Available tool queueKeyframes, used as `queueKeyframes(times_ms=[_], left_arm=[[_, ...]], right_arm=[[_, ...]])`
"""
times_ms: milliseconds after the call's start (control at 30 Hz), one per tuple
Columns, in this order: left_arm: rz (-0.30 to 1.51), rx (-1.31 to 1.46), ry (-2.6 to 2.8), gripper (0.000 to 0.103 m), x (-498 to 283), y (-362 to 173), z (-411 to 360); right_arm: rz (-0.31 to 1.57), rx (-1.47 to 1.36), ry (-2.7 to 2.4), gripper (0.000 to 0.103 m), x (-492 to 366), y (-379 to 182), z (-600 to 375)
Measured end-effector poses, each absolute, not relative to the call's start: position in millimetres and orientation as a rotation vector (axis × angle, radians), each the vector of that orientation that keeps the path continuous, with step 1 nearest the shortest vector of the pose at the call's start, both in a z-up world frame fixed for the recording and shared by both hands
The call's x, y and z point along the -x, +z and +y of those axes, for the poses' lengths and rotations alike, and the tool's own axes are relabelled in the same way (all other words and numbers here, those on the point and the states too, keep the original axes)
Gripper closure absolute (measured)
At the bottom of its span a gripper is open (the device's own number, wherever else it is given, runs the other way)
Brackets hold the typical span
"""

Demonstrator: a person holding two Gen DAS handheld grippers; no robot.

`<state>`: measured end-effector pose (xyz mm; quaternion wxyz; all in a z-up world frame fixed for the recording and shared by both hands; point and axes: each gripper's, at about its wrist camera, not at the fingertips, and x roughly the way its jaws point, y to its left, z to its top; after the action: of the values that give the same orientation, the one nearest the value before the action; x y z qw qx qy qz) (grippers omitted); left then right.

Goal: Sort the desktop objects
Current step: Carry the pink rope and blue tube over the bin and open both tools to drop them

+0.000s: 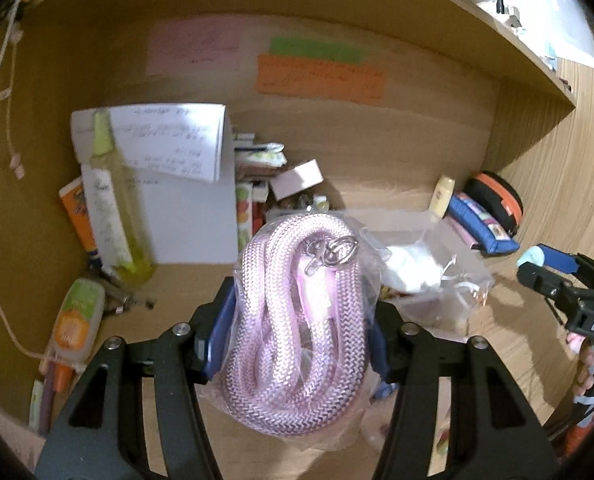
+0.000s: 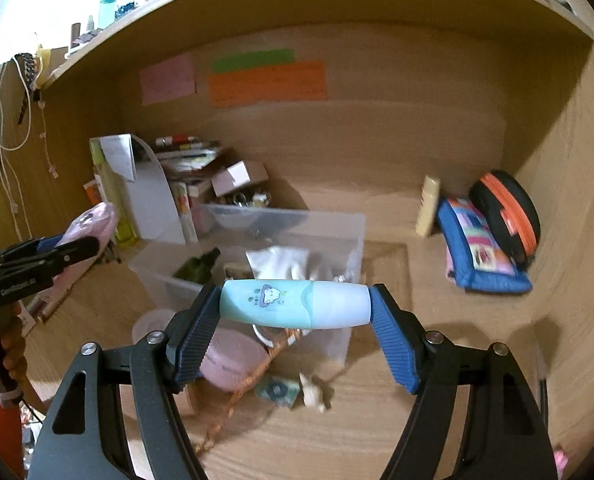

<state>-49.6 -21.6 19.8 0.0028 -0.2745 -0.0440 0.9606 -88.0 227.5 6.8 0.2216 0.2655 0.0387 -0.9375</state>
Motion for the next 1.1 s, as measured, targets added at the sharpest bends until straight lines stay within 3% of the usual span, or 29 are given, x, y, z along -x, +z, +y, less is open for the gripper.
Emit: queueKeyframes(times_ms=[533, 833, 1100], left_arm=[[-0.157, 0.881, 2.926, 0.047, 120, 41, -11], [-0.135, 0.991, 2.875, 0.047, 160, 14, -2], [-0.144, 1.115, 2.876, 0.047, 190, -17, -7]], right_arm=[[0.114, -0.727, -2.516, 0.032, 149, 28, 201], [0.149, -0.827, -2.479, 0.032, 183, 3, 180], [0.065, -0.954, -2.498, 0.032, 219, -25, 180]])
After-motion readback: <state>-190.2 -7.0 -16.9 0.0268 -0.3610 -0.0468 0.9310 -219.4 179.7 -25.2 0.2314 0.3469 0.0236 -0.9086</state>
